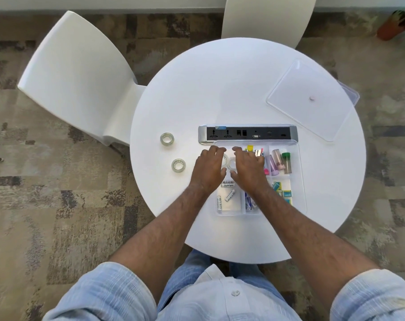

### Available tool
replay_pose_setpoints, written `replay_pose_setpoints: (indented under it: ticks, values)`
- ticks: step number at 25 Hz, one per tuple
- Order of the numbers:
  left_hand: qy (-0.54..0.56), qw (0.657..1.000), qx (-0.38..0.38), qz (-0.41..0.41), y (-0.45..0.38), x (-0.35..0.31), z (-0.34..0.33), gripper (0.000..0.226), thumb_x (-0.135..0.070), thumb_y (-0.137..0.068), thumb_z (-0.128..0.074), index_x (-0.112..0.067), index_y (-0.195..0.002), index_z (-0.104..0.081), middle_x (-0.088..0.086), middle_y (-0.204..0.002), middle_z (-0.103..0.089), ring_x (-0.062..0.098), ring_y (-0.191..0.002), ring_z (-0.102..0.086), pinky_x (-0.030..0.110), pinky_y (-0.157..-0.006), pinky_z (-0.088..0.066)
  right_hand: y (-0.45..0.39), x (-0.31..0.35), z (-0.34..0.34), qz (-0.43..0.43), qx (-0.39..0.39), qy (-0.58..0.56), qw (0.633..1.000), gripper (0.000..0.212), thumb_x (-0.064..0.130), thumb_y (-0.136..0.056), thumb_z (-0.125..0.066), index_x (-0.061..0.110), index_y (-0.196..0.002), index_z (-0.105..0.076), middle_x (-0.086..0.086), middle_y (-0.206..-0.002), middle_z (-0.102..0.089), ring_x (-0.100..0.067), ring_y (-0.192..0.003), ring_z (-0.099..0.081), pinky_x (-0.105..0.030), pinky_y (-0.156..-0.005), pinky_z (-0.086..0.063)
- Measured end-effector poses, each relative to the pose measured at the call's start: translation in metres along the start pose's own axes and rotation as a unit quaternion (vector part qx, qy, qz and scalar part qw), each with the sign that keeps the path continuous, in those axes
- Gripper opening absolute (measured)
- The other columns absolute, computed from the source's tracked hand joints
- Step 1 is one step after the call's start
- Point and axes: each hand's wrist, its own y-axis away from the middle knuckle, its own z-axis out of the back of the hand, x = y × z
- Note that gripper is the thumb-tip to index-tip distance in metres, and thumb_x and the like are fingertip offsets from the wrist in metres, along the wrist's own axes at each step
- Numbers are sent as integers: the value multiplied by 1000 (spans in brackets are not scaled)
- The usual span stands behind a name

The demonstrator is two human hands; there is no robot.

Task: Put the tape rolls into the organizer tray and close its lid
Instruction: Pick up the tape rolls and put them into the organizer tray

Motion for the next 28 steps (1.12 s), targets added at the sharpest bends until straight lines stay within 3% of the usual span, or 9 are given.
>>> replay_pose_setpoints:
  ticks: [4, 9, 14, 17, 21, 24, 28]
  values:
    - [-8, 1000, -9, 8, 2, -2, -6, 56, -24, -92, -68, -15, -144, -51, 6, -141, -55, 32, -118, -57, 45, -96, -51, 3, -8, 0, -9, 0, -18, 1000, 67, 24, -85, -74, 16, -143, -41, -3, -134, -59, -28, -122, -53, -48, -99, -39]
    - [11, 996, -70, 60, 24, 36, -6, 44, -27, -94, -66, -10, -134, -58, 9, -131, -59, 35, -109, -59, 47, -95, -48, 0, 9, -2, 62, -32, -29, 997, 48, 19, -88, -66, 16, -133, -53, -4, -127, -59, -27, -114, -55, -45, -94, -41]
    - [4, 988, -77, 135, 27, 90, 12, 40, -22, -94, -66, -12, -132, -58, 9, -132, -59, 36, -115, -57, 48, -95, -47, -18, 55, -14, 130, 37, -12, 991, 44, 24, -94, -59, 16, -137, -56, -4, -135, -57, -29, -124, -52, -45, -100, -37]
    - [-13, 985, -51, 162, 14, 119, 24, 49, -22, -92, -67, -11, -138, -53, 11, -139, -55, 38, -124, -53, 50, -100, -45, -29, 80, -24, 167, 69, 19, 983, 43, 27, -93, -58, 15, -135, -57, -4, -136, -56, -29, -123, -53, -45, -98, -37]
    - [-35, 987, 9, 156, -11, 140, 39, 77, -35, -88, -77, -10, -152, -40, 8, -157, -42, 37, -136, -47, 51, -108, -46, -40, 104, -40, 195, 120, 54, 972, 55, 28, -93, -59, 14, -145, -47, -9, -154, -41, -32, -136, -43, -47, -106, -32]
    - [-55, 988, 55, 136, -33, 146, 48, 82, -20, -95, -69, -14, -163, -24, 3, -173, -20, 34, -152, -32, 52, -116, -41, -44, 114, -49, 220, 145, 73, 962, 70, 24, -93, -59, 14, -156, -30, -11, -166, -22, -33, -147, -30, -49, -112, -29]
    - [-68, 981, 121, 137, -48, 157, 50, 84, -4, -101, -56, -25, -168, -9, -5, -177, 5, 34, -163, -4, 53, -124, -35, -50, 125, -58, 211, 186, 83, 956, 82, 21, -93, -59, 24, -162, -13, -7, -171, -3, -35, -154, -14, -52, -118, -25]
